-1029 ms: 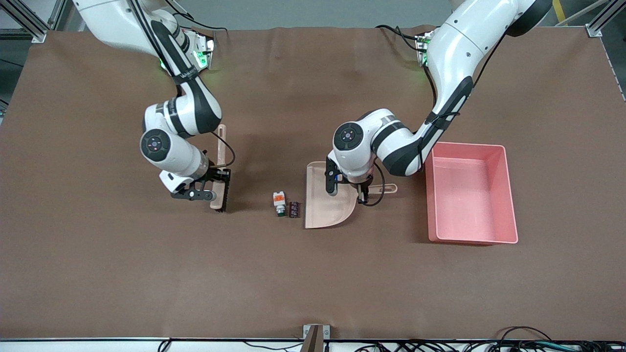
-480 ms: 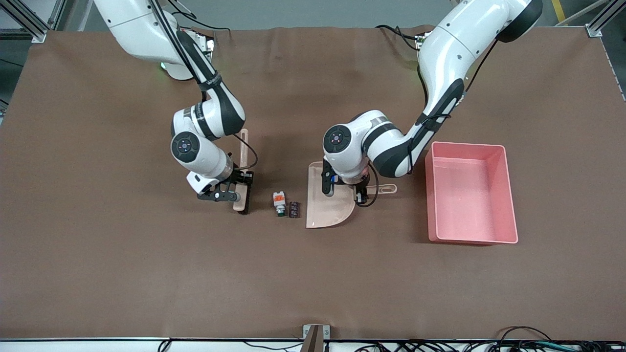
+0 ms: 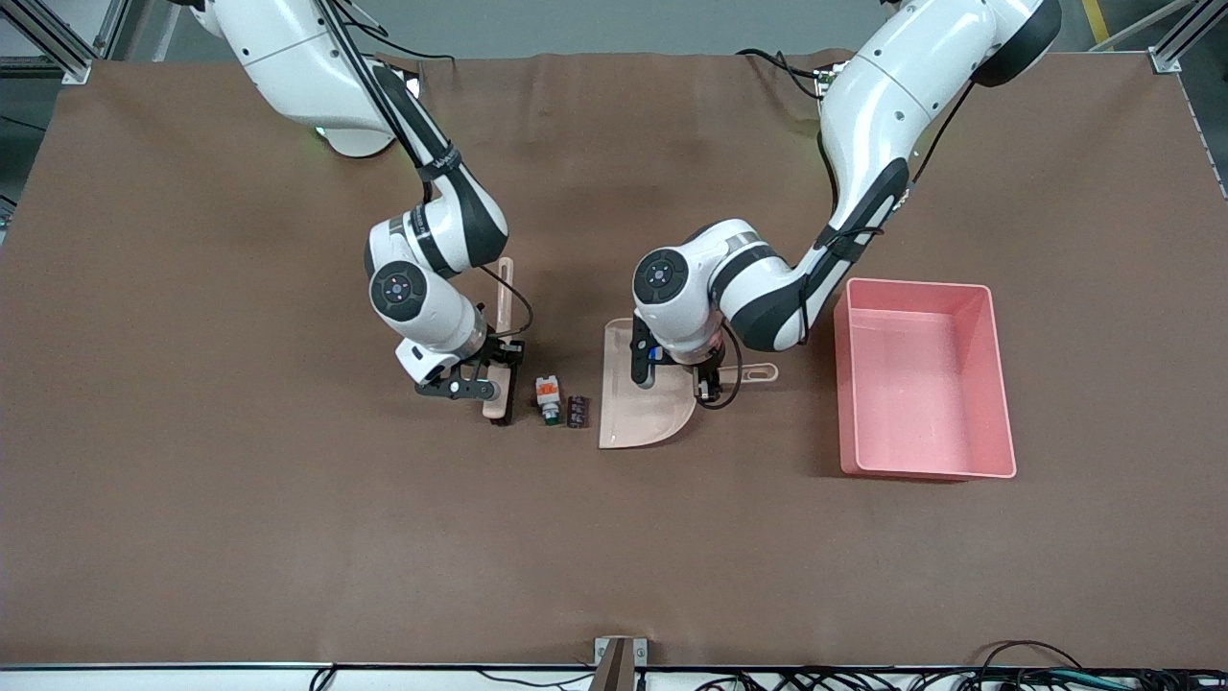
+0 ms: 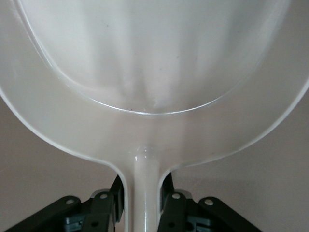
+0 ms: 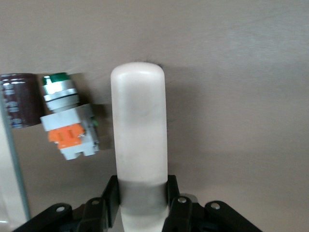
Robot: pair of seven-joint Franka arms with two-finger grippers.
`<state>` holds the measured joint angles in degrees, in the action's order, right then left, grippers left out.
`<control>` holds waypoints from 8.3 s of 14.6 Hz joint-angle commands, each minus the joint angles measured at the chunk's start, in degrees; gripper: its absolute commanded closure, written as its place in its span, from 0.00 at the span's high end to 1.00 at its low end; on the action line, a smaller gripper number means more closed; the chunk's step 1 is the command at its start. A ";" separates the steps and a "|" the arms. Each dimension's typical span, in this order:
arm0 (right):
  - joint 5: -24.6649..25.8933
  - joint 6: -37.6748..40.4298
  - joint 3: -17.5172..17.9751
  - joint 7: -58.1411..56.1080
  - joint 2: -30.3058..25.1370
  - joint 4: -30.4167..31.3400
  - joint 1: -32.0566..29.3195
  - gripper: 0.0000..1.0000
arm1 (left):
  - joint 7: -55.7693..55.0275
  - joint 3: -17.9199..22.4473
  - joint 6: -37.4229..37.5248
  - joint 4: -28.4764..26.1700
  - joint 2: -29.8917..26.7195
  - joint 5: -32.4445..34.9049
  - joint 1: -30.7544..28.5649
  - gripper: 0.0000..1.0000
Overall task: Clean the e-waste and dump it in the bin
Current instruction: 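Sweep the capacitor and button into the dustpan with the right gripper's brush, then lift the dustpan with the left gripper while the right gripper withdraws the brush, then tilt the dustpan over the pink bin with the left gripper, then move the emptied dustpan back to the table with the left gripper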
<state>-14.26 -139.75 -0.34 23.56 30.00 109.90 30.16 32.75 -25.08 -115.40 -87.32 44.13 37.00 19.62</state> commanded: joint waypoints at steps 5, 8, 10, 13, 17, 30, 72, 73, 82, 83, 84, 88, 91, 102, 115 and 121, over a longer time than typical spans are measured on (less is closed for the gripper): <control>-0.94 0.27 -0.45 0.96 3.22 -4.51 2.79 0.01 | 0.56 0.20 1.06 3.38 1.74 0.45 2.18 0.01; -0.94 0.27 -0.45 0.79 4.45 -6.01 3.50 0.01 | 0.48 0.20 1.06 4.53 2.62 0.36 2.71 0.01; -0.94 0.18 -0.45 0.35 4.54 -6.10 4.11 0.01 | 0.39 0.20 1.06 5.23 2.80 0.27 2.88 0.01; -0.85 0.18 -0.10 -0.88 4.89 -6.80 4.46 0.01 | -0.23 0.20 1.06 5.23 2.80 0.18 3.15 0.01; -0.94 0.09 1.04 -1.50 6.03 -8.64 4.99 0.01 | -0.23 0.20 1.06 5.32 2.89 0.09 3.15 0.01; -3.84 0.09 5.52 -3.52 7.79 -13.04 4.20 0.01 | -1.28 0.20 0.62 6.02 3.68 0.09 2.97 0.01; 9.16 -5.62 -3.97 -27.69 -12.51 19.83 -29.11 0.02 | 13.81 -7.49 11.43 -0.12 -24.96 -18.95 -31.94 0.00; 9.08 -5.62 -3.97 -27.69 -11.99 19.83 -29.11 0.02 | 16.27 -3.88 11.34 -0.83 -26.11 -21.07 -30.44 0.00; 9.08 -5.19 -3.97 -27.78 -11.10 19.21 -28.84 0.74 | 38.69 14.87 7.14 -10.48 -31.91 -16.62 -25.77 0.00; 9.08 -5.18 -3.97 -27.87 -11.10 19.21 -28.85 0.88 | 40.27 15.84 4.94 -12.50 -32.79 -15.30 -25.77 0.00; 9.08 -5.01 -3.97 -28.30 -11.28 19.21 -28.85 1.00 | 41.25 17.15 3.27 -14.44 -33.58 -13.98 -25.68 0.00; 9.08 -2.12 -3.97 -29.36 -13.64 18.86 -28.93 1.00 | 42.40 17.78 0.79 -19.63 -34.99 -6.26 -25.59 0.00; 9.08 4.45 -3.97 -29.19 -16.72 15.80 -29.11 1.00 | 42.40 17.78 0.09 -22.54 -35.08 1.05 -25.51 0.00; 13.55 37.96 -3.71 -29.63 -27.53 -7.75 -28.58 1.00 | 38.36 17.78 -0.27 -27.55 -34.47 13.36 -24.27 0.00; 17.34 45.42 -3.09 -29.36 -31.23 -18.22 -27.27 1.00 | 23.88 10.49 0.09 -16.30 -33.68 -2.52 -16.28 0.00; 16.99 49.40 -3.35 -29.01 -31.58 -20.16 -27.35 1.00 | 6.93 4.26 -1.93 -15.43 -26.13 -9.49 -11.89 0.00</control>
<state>1.63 -91.47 -3.64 -6.03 -1.31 90.22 2.98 45.05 -18.95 -117.12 -104.93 15.10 28.42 6.28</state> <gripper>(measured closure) 0.000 0.665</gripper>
